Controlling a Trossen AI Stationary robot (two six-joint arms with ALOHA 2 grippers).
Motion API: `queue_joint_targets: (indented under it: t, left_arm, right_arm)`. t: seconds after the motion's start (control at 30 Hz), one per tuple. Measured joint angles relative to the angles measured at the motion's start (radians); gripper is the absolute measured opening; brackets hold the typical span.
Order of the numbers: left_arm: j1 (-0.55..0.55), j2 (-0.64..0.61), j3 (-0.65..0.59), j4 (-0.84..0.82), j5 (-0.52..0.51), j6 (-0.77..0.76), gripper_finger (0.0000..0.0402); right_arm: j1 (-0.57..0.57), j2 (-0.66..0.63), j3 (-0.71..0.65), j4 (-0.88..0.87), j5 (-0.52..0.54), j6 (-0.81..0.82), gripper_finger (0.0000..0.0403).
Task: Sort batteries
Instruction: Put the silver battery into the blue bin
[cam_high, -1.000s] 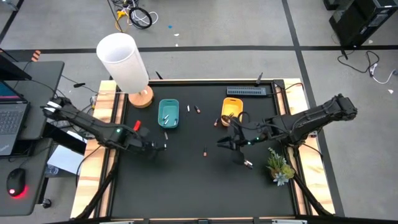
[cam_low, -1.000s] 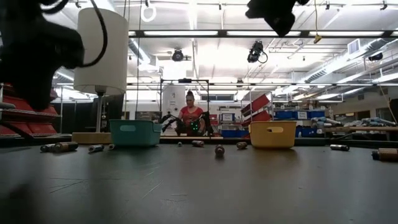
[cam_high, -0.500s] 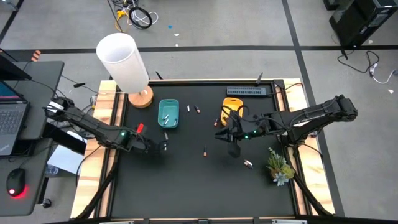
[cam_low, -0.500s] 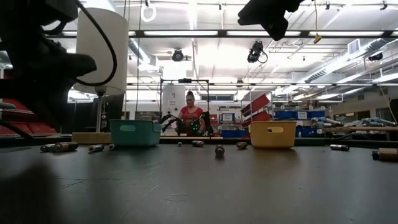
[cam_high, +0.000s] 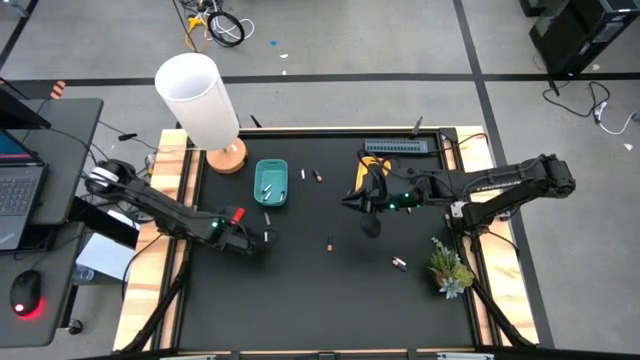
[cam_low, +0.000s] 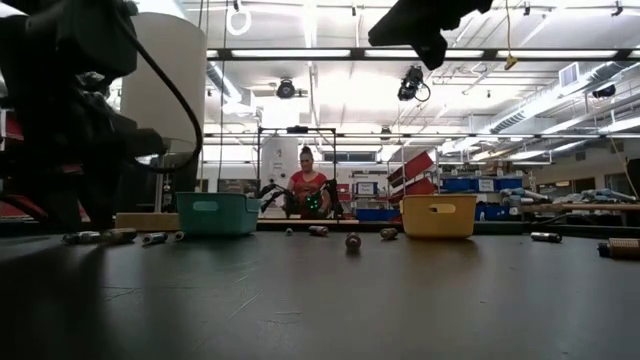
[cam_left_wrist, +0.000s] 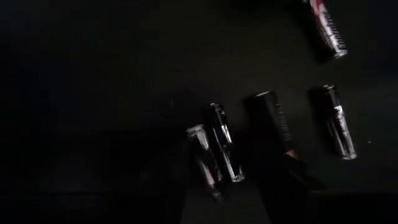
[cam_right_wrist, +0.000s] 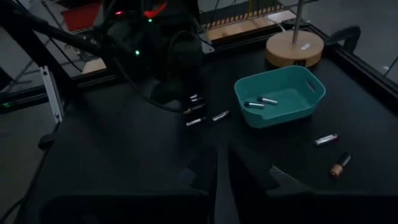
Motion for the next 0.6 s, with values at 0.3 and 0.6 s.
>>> queue_joint_targets:
  t: [0.3, 0.6]
  left_arm:
    - [-0.001, 0.051, 0.003, 0.031, 0.0, -0.008, 0.0172]
    - [-0.001, 0.053, 0.003, 0.018, 0.007, -0.004, 0.0172]
  right_arm:
    - [-0.007, 0.0, 0.0, 0.0, -0.022, -0.018, 0.0038]
    - [-0.004, 0.0, 0.0, 0.0, -0.024, -0.032, 0.0032]
